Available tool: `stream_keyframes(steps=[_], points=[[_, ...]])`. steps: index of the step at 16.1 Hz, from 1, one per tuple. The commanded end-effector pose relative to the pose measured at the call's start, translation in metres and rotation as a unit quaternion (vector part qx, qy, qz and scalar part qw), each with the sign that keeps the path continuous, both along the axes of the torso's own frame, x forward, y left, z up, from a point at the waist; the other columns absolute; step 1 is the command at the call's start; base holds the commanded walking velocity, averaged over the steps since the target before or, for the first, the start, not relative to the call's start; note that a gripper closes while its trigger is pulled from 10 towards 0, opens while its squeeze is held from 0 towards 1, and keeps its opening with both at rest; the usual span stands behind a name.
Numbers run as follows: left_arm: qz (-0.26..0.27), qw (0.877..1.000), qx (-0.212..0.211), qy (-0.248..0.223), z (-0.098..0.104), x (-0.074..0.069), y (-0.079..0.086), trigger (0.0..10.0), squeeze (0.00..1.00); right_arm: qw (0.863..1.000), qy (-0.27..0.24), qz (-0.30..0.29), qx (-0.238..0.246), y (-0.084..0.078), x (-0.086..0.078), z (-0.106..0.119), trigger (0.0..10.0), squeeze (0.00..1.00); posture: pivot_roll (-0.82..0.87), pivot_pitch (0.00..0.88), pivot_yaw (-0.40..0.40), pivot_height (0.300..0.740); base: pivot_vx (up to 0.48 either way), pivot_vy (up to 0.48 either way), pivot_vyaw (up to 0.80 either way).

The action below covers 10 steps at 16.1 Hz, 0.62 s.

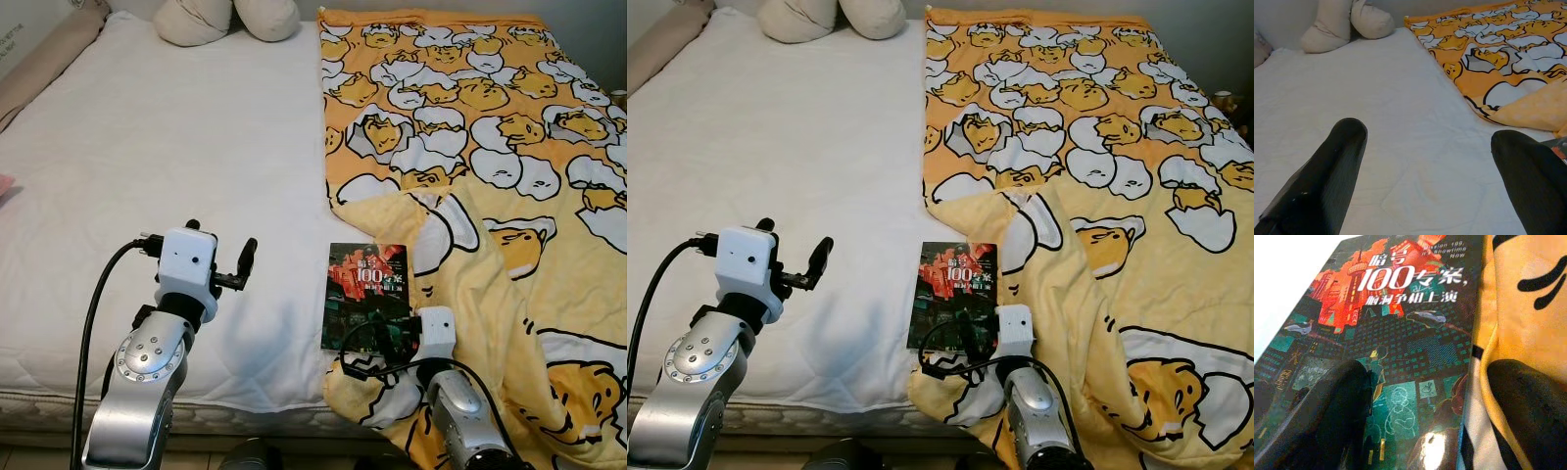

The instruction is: Clean up the room

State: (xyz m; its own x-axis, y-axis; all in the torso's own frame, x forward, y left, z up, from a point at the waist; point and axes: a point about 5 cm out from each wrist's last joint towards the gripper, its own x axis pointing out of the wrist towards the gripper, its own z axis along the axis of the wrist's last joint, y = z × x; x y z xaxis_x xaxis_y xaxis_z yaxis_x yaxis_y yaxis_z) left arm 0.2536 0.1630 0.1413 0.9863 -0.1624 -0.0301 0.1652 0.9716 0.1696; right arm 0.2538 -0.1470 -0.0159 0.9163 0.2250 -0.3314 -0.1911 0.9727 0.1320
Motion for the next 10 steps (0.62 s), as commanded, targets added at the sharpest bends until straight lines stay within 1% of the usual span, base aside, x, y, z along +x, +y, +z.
stream_keyframes(steps=[1,2,3,5,6,7,9,10], points=[[0.003,1.000,0.007,0.002,-0.002,0.000,0.002,10.0,0.00,1.000,0.014,0.001,0.013,0.002,-0.002,-0.004,10.0,0.00,0.08,0.092,0.028,0.740,0.000,0.000,0.00],[0.004,1.000,0.007,0.002,-0.002,0.001,0.002,10.0,0.00,1.000,0.008,0.007,0.011,0.003,-0.001,-0.002,10.0,0.00,0.07,0.090,0.027,0.740,0.000,0.000,0.00],[0.005,1.000,0.007,0.001,-0.001,0.001,0.002,10.0,0.00,1.000,-0.017,0.015,-0.017,0.003,0.001,0.003,10.0,0.00,0.08,0.089,0.023,0.740,0.000,0.000,0.00],[0.006,1.000,0.006,0.001,-0.002,0.001,0.001,10.0,0.00,0.992,-0.068,0.029,-0.101,-0.001,0.003,0.012,10.0,0.00,0.07,0.087,0.021,0.740,0.000,0.000,0.00],[0.006,1.000,0.005,0.002,-0.003,0.001,0.001,10.0,0.00,0.988,-0.082,0.050,-0.124,0.003,0.001,0.013,10.0,0.00,0.06,0.087,0.021,0.740,0.000,0.000,0.00],[0.003,1.000,0.003,0.002,-0.003,0.001,-0.001,10.0,0.00,0.991,-0.071,0.067,-0.094,0.014,-0.002,0.010,10.0,0.00,0.06,0.086,0.022,0.740,0.000,0.000,0.00],[0.002,1.000,0.003,0.002,-0.003,0.001,-0.002,10.0,0.00,0.993,-0.048,0.086,-0.063,0.025,-0.004,0.005,10.0,0.00,0.06,0.085,0.024,0.740,0.000,0.000,0.00],[0.001,1.000,0.002,0.002,-0.003,0.002,-0.002,10.0,0.00,0.995,-0.021,0.093,-0.034,0.034,-0.006,0.000,10.0,0.00,0.06,0.084,0.022,0.740,0.000,0.000,0.00]])
